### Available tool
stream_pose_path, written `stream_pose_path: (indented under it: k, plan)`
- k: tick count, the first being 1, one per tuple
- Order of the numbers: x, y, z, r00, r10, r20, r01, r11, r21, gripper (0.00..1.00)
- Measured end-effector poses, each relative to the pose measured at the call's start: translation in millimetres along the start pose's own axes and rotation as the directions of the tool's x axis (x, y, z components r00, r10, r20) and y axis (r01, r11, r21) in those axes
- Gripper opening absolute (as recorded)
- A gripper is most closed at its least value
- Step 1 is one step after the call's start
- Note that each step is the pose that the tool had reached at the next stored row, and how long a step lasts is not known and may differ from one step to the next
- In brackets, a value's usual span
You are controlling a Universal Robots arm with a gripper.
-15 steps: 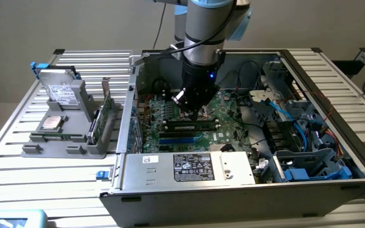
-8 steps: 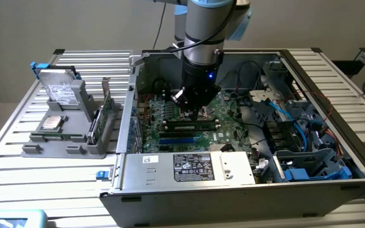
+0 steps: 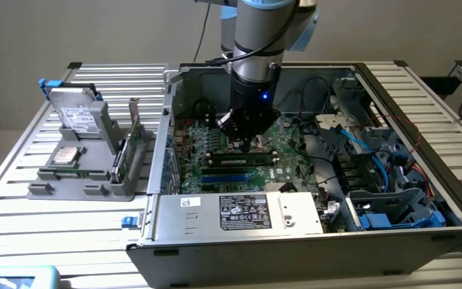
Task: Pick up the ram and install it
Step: 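Press down the ram until it locks into place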
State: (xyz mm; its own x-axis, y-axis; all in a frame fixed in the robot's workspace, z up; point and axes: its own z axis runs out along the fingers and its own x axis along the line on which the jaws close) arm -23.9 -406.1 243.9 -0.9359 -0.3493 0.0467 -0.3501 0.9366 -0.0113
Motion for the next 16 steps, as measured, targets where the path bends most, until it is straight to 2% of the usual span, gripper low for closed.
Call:
stream_pose_path:
  k: [3,12,14,16]
  plan:
    - [0.0,0.0,-0.6,0.9996,0.029,-0.0017,-0.029,0.9996,0.0024,0.11]
    - [0.1,0.0,-2.7,0.9941,0.108,-0.0079,-0.108,0.9940,0.0178,0.11]
    - [0.2,-0.1,-3.0,0.9921,0.125,-0.0075,-0.125,0.9919,0.0204,0.11]
    - [0.2,0.0,-3.2,0.9901,0.140,-0.0044,-0.140,0.9899,0.0231,0.11]
